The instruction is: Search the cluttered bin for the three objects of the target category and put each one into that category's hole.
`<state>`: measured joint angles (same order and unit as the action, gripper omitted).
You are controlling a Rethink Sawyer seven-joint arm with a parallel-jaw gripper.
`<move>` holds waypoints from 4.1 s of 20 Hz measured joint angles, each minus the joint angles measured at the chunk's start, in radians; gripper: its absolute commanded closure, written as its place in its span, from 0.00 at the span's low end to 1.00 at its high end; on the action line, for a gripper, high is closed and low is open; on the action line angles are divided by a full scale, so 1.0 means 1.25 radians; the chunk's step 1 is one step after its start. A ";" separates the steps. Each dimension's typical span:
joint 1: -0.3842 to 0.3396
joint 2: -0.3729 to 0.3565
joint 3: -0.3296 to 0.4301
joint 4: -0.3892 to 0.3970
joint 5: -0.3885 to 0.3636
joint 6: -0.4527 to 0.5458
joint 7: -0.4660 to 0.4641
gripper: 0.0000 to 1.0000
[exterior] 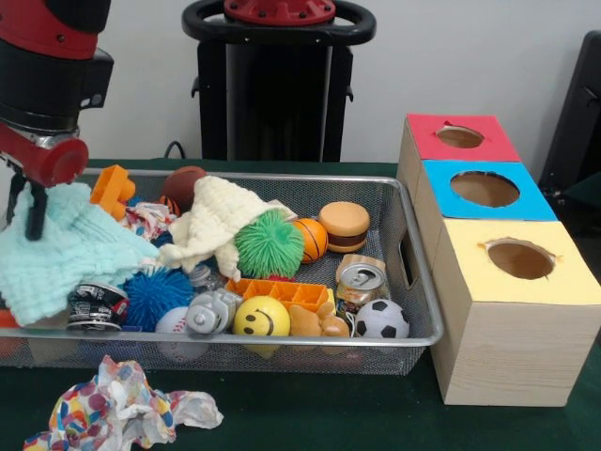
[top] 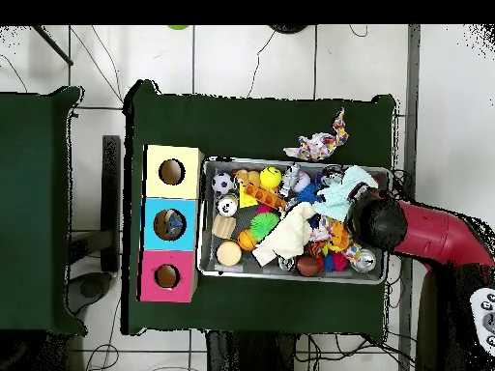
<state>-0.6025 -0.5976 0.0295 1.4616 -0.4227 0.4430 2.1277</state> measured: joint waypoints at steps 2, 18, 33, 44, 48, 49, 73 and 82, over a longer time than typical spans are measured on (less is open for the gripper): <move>-0.012 0.000 0.011 0.012 0.000 -0.013 0.000 0.00; -0.029 -0.023 0.061 0.101 0.096 -0.009 0.000 0.00; 0.050 -0.072 0.061 0.209 0.181 0.010 0.000 0.00; 0.107 -0.061 0.020 0.237 0.192 0.010 0.000 0.00; 0.158 -0.033 -0.037 0.237 0.192 0.017 0.000 0.00; 0.165 -0.028 -0.044 0.236 0.192 0.018 0.000 0.00; 0.213 0.126 -0.159 0.195 0.193 -0.044 0.000 1.00; 0.125 0.073 -0.106 0.199 0.192 -0.039 0.000 1.00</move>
<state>-0.4464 -0.5062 -0.1026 1.7097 -0.1823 0.3946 2.1277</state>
